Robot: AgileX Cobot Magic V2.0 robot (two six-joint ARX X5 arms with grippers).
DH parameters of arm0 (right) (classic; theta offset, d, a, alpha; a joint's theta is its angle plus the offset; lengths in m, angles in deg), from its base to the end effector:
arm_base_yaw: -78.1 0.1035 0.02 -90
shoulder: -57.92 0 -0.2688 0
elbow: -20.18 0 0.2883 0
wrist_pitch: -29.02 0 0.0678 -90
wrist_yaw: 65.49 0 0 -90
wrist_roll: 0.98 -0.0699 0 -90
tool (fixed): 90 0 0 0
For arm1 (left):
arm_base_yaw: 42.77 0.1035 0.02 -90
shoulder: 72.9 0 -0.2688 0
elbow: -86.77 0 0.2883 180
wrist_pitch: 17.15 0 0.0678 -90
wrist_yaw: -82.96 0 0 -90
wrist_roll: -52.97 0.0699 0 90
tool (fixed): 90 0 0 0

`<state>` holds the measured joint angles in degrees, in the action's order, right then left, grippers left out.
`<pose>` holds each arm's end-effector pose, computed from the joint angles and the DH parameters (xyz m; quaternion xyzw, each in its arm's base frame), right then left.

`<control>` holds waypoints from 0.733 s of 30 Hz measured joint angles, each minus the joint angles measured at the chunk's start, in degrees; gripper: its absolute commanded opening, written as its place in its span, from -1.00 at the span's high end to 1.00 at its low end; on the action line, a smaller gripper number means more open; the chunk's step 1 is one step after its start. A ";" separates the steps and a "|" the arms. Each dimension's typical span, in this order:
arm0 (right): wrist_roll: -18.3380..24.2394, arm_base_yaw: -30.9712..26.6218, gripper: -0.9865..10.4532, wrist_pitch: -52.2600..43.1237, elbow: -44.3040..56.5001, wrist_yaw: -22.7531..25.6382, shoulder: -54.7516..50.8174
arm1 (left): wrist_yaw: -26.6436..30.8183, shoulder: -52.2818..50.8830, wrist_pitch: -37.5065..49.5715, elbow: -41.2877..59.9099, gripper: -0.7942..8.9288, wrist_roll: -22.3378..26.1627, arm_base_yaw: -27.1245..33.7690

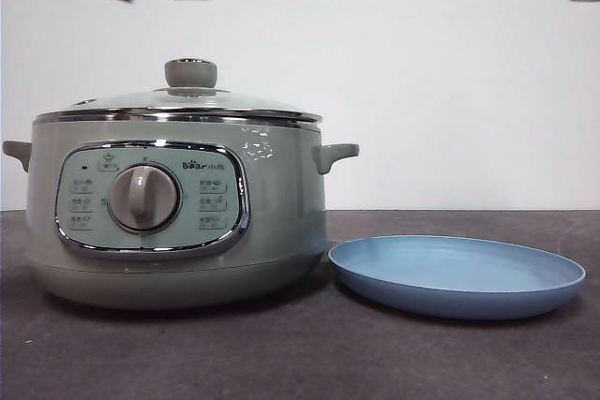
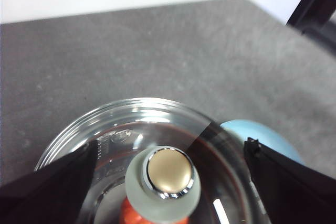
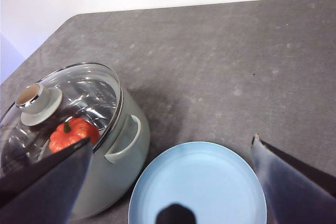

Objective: Take the pumpkin out from the steamer,put the pumpkin in the blue plate,close the lid

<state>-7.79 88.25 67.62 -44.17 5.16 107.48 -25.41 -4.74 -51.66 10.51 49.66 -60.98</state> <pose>0.2388 0.0663 0.3277 0.0727 0.2201 0.2365 0.9436 0.3024 -0.1227 0.3340 -0.0270 0.2372 -0.2988 0.9240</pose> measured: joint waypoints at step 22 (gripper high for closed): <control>0.04 0.00 -0.05 0.00 0.00 0.04 0.00 | 4.74 11.96 -1.31 -0.70 0.43 5.77 -4.87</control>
<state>-7.75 88.25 67.62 -44.17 5.20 107.48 -20.67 7.22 -52.98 9.81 55.43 -65.86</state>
